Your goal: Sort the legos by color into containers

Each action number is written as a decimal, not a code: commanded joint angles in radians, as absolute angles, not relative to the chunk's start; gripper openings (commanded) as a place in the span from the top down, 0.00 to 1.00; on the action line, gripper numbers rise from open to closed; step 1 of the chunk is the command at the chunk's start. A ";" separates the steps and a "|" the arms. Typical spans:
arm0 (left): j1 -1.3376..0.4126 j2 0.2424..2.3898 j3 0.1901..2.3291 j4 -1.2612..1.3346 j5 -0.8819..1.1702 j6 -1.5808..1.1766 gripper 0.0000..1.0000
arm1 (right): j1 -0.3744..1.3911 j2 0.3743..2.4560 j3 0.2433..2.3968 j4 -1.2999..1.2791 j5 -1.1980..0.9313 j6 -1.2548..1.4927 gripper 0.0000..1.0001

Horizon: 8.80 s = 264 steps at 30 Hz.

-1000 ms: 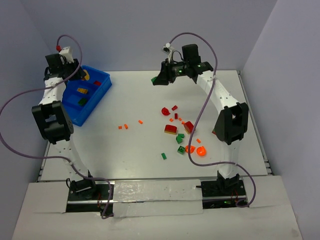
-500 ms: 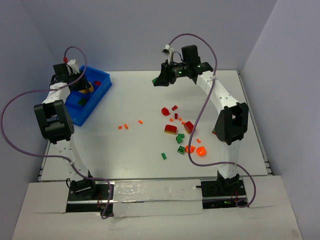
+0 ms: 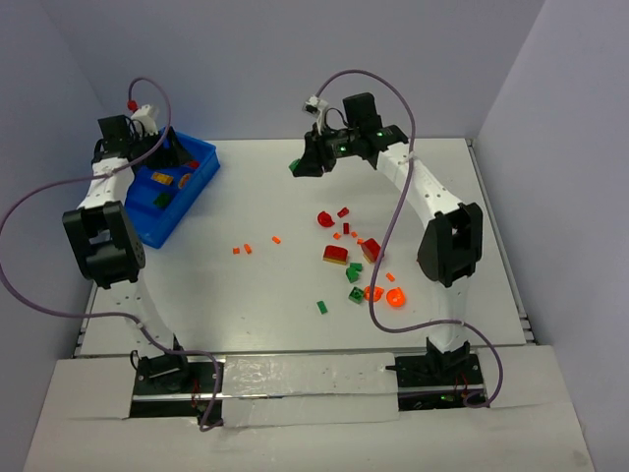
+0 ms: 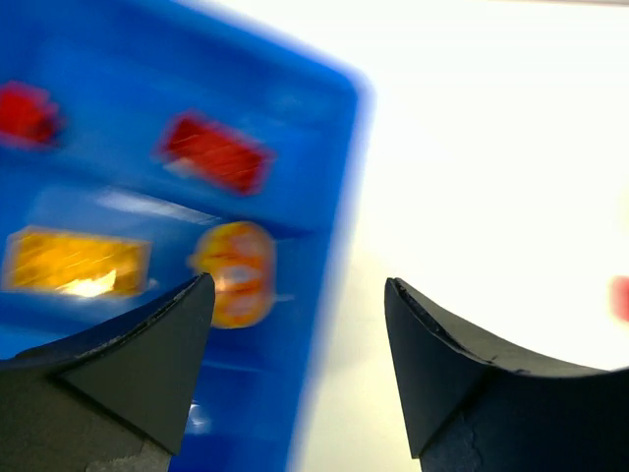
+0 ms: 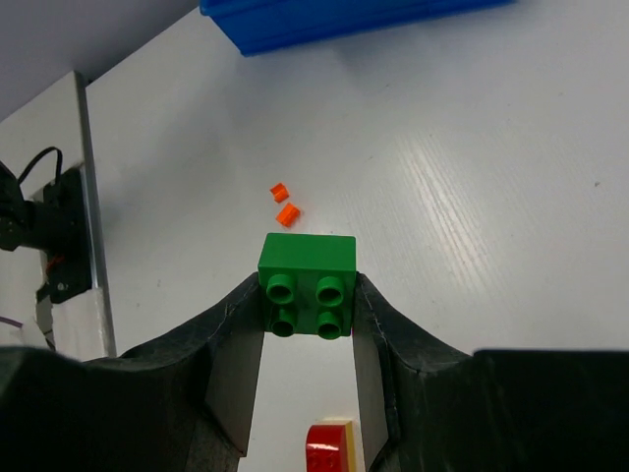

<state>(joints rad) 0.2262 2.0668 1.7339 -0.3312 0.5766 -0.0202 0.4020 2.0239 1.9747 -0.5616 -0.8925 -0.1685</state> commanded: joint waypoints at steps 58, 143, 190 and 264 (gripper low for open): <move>0.050 1.771 1.664 -0.518 1.035 -0.185 1.00 | 0.589 1.747 1.666 -0.209 -0.456 -0.340 0.09; 0.326 1.926 1.801 -0.437 0.396 -0.039 0.31 | 0.612 2.023 1.570 -0.938 -0.203 -0.526 0.29; 0.010 1.778 1.731 -0.546 1.382 0.028 0.16 | 0.466 1.985 2.054 -0.517 -1.056 -0.070 1.00; 0.278 2.136 1.960 -0.302 0.252 -0.064 1.00 | 0.318 1.911 1.936 -0.504 -0.949 -0.005 1.00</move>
